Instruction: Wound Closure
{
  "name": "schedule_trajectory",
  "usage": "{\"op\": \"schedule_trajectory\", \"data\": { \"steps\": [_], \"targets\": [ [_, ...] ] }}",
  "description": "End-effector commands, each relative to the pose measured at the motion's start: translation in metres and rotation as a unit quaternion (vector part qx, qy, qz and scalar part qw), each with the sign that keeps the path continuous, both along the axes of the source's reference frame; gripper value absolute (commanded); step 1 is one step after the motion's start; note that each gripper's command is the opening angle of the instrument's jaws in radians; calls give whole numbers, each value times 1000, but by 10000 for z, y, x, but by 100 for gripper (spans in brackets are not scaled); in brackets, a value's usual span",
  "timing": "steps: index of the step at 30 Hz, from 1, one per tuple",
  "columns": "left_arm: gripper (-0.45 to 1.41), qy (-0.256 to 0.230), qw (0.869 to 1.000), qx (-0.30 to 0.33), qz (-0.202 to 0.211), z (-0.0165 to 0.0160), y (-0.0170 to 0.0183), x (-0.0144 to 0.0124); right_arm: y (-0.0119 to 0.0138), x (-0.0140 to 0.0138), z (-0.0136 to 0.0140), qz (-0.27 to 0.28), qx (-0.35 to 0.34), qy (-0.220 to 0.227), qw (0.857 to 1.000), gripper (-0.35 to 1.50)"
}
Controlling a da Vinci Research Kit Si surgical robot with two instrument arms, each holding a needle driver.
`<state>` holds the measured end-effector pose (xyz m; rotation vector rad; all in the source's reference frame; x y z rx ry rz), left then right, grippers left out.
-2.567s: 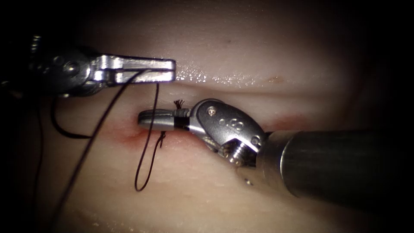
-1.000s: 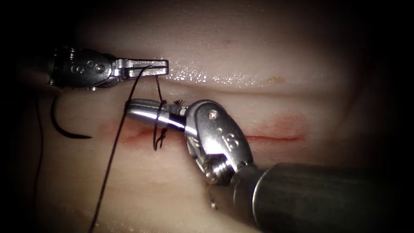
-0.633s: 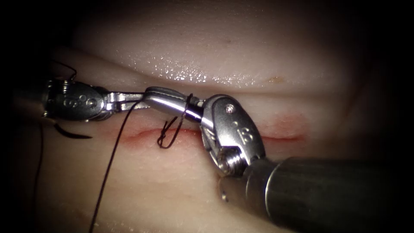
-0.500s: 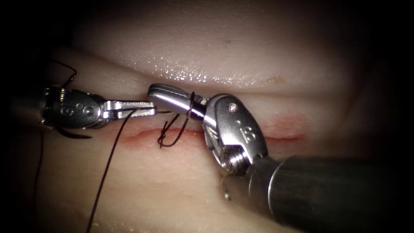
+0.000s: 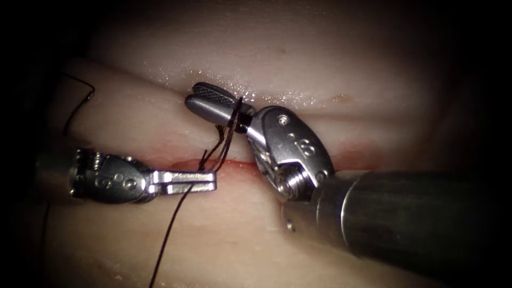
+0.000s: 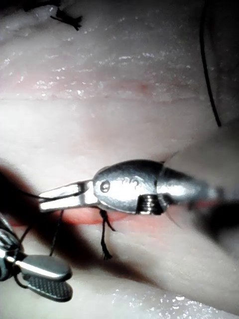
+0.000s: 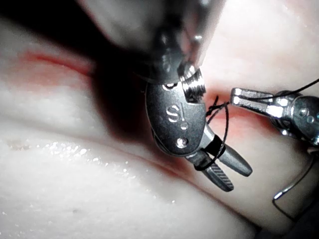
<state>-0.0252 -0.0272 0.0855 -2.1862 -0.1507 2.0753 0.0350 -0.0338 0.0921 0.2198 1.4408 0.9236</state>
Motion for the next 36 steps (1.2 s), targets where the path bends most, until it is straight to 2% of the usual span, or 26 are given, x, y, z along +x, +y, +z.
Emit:
{"op": "schedule_trajectory", "data": {
  "steps": [1,5,8,13,16,18,21,29,32,36],
  "targets": [
    [-45,-1,1000,1,1,4,-4,-5,-4,7,9,-3,10,-13,1000,34],
    [-45,-2,1000,2,1,1,-6,-5,-9,3,19,8,44,-36,998,34],
    [-45,-3,1000,2,2,-1,-7,-3,-13,1,27,22,76,-44,996,49],
    [-45,-7,1000,4,5,-3,-3,3,-22,1,37,40,142,-46,988,49],
    [-45,-6,1000,7,4,-5,0,5,-24,1,39,67,209,-33,975,42],
    [-45,-6,1000,8,4,-6,2,7,-24,0,38,76,214,-46,973,42],
    [-45,-5,1000,10,2,-7,5,8,-25,1,37,85,234,-66,966,57],
    [-45,7,1000,15,-4,-11,11,8,-38,0,41,119,259,-93,954,64],
    [-45,15,1000,15,-1,-12,10,7,-44,0,47,127,265,-109,950,78],
    [-45,18,1000,15,4,-12,10,7,-44,-1,54,136,273,-116,945,78]
  ]
}}
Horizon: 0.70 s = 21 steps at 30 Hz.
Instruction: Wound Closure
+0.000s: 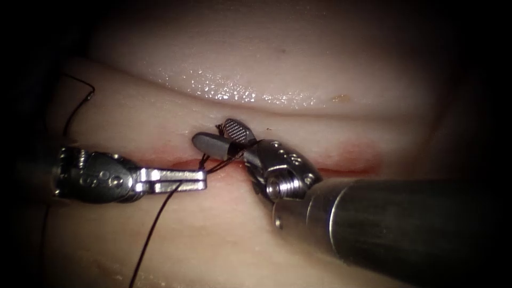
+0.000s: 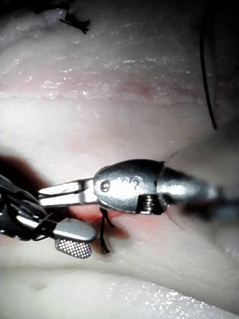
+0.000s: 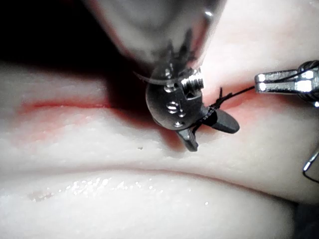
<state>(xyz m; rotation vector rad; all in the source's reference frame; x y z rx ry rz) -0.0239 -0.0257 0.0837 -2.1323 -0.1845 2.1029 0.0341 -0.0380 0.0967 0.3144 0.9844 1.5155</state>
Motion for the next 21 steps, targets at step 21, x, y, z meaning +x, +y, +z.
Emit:
{"op": "schedule_trajectory", "data": {
  "steps": [21],
  "targets": [
    [-45,4,1000,-1,5,8,-7,-3,-9,29,64,19,68,7,998,76]
  ]
}}
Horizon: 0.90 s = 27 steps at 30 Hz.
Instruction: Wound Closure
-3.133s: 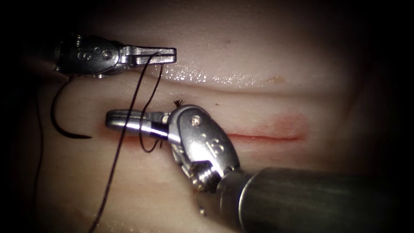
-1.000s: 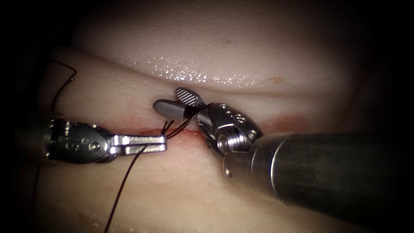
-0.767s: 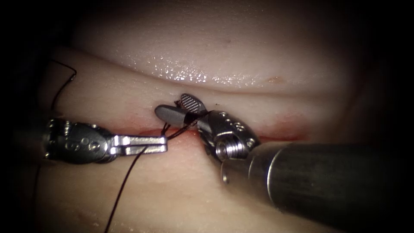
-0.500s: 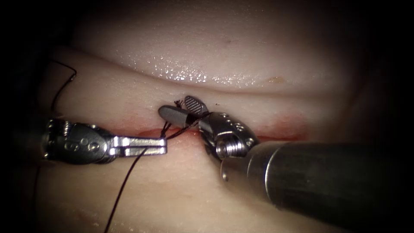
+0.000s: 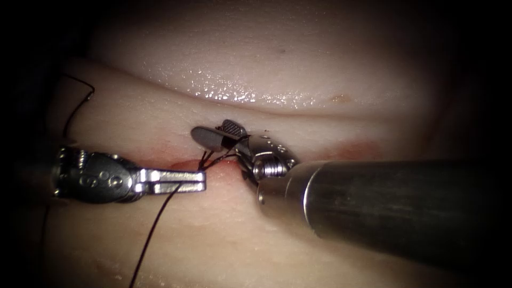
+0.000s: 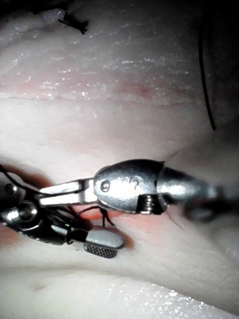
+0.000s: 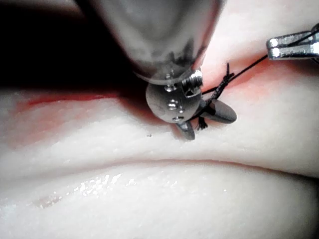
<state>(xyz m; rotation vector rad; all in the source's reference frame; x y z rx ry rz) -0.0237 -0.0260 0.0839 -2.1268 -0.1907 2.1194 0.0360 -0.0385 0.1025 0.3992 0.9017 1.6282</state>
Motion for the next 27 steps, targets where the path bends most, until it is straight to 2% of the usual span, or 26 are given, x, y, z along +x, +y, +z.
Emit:
{"op": "schedule_trajectory", "data": {
  "steps": [1,3,4,5,6,12,18,27],
  "targets": [
    [-45,-1,1000,0,1,6,-5,-5,-5,11,6,-5,0,1,1000,66],
    [-45,-1,1000,0,1,6,-6,-5,-5,13,5,-5,1,1,1000,44],
    [-45,-1,1000,0,1,6,-6,-5,-5,13,4,-5,1,1,1000,20],
    [-45,-1,1000,0,1,6,-7,-4,-5,14,3,-5,5,2,1000,-27],
    [-45,-1,1000,-1,1,7,-7,-4,-6,14,2,-5,6,0,1000,-35],
    [-45,3,1000,0,0,8,-5,0,-6,16,-4,-1,2,-24,1000,-35],
    [-45,9,1000,9,-3,14,2,9,-8,17,-14,2,6,-28,1000,-35],
    [-45,43,999,30,-8,35,25,28,10,16,-47,21,-12,-34,999,-35]
  ]
}}
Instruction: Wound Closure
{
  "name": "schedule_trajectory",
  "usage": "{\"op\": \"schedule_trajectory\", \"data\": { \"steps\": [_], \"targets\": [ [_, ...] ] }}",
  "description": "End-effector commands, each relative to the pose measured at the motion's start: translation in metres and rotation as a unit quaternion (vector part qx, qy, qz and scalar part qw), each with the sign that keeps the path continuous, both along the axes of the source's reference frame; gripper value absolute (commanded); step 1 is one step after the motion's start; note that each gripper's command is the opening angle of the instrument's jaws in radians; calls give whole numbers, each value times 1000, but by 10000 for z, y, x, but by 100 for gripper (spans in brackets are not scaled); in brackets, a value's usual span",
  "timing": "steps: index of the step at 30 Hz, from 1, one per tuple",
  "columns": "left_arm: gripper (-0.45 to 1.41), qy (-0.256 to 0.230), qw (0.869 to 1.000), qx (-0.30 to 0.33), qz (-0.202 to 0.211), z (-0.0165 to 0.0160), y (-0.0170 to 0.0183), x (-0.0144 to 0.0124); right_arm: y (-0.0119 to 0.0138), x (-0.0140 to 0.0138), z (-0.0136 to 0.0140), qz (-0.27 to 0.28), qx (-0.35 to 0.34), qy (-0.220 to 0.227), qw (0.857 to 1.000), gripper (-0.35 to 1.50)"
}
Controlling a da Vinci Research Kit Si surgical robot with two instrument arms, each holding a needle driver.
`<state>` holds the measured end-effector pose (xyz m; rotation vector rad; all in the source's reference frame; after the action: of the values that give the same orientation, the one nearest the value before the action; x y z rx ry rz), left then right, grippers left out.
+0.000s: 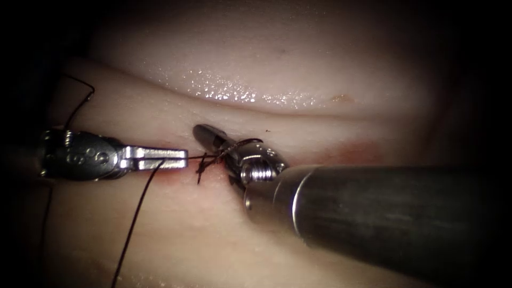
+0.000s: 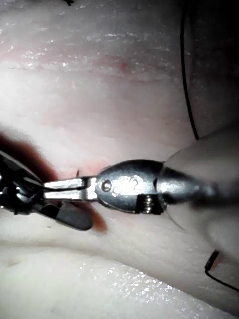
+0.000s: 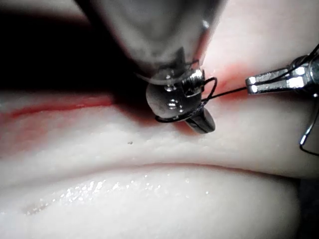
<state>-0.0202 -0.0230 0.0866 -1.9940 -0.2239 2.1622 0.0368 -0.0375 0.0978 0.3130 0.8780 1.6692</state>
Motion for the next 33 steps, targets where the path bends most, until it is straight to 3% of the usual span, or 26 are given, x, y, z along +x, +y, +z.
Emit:
{"op": "schedule_trajectory", "data": {
  "steps": [1,18,33],
  "targets": [
    [-45,6,1000,5,0,11,-2,-3,0,8,-2,-4,-12,-3,1000,-35],
    [-45,70,996,47,-4,67,55,24,-9,9,-28,-16,-64,-2,998,-35],
    [-45,114,991,36,-60,97,118,16,-36,14,-34,-28,-73,7,997,-35]
  ]
}}
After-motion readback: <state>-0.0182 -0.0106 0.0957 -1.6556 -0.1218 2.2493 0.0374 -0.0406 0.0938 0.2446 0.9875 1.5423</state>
